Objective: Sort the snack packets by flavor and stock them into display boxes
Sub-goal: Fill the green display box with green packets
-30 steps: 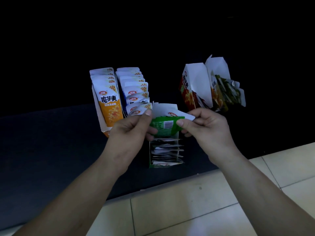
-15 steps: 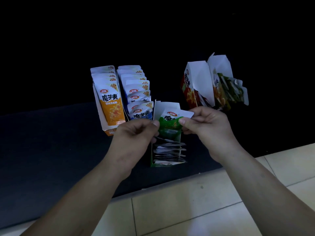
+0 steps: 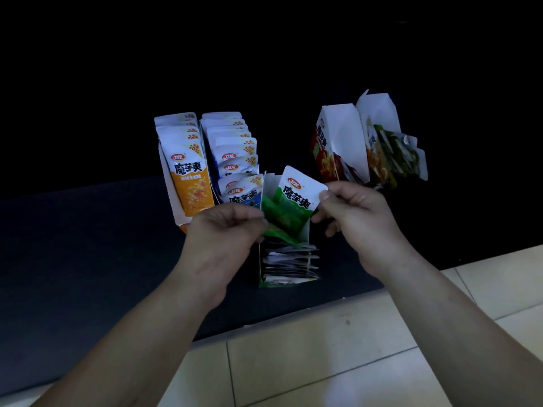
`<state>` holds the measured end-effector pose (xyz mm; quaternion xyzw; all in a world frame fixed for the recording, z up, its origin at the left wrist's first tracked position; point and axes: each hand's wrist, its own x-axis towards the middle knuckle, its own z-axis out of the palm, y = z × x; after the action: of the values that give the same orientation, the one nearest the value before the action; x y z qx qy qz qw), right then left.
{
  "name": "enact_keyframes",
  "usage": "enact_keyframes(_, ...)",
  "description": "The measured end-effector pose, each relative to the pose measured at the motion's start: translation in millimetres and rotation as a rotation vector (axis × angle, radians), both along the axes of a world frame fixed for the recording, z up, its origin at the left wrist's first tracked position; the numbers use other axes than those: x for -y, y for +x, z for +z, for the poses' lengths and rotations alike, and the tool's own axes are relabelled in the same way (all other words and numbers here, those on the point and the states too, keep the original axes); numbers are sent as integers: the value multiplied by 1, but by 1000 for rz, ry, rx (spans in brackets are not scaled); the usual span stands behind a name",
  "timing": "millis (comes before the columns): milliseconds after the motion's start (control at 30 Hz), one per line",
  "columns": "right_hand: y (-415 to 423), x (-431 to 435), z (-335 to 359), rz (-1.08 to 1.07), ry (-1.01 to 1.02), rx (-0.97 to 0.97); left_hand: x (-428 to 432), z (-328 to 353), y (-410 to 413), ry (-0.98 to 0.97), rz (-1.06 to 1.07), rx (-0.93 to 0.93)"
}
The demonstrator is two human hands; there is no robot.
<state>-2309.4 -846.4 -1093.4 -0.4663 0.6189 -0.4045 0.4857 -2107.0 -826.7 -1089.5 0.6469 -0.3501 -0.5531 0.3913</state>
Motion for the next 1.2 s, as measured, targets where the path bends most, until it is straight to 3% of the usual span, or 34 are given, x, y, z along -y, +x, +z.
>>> enact_keyframes(300,10,0,1,33,-146,-109,-1,3,0,-80,53,-50)
enact_keyframes(467,16,-10,1,86,-226,-134,2,9,1,-110,-4,-244)
enact_keyframes(600,17,-15,3,184,-242,-178,10,13,-1,-167,21,-155)
enact_keyframes(733,21,-11,3,66,-181,-31,18,23,-4,-188,99,-175)
enact_keyframes(833,23,-10,1,3,-274,-80,15,28,0,-126,34,-186)
enact_keyframes(933,29,-16,8,-9,-363,-97,16,35,7,-71,100,-266)
enact_keyframes(1033,28,-21,20,-64,-203,94,16,41,16,-62,147,-210)
enact_keyframes(1100,27,-19,24,-135,-58,217,14,40,21,-22,58,-138)
enact_keyframes(1200,34,-19,24,-150,14,251,6,33,24,34,-3,-116)
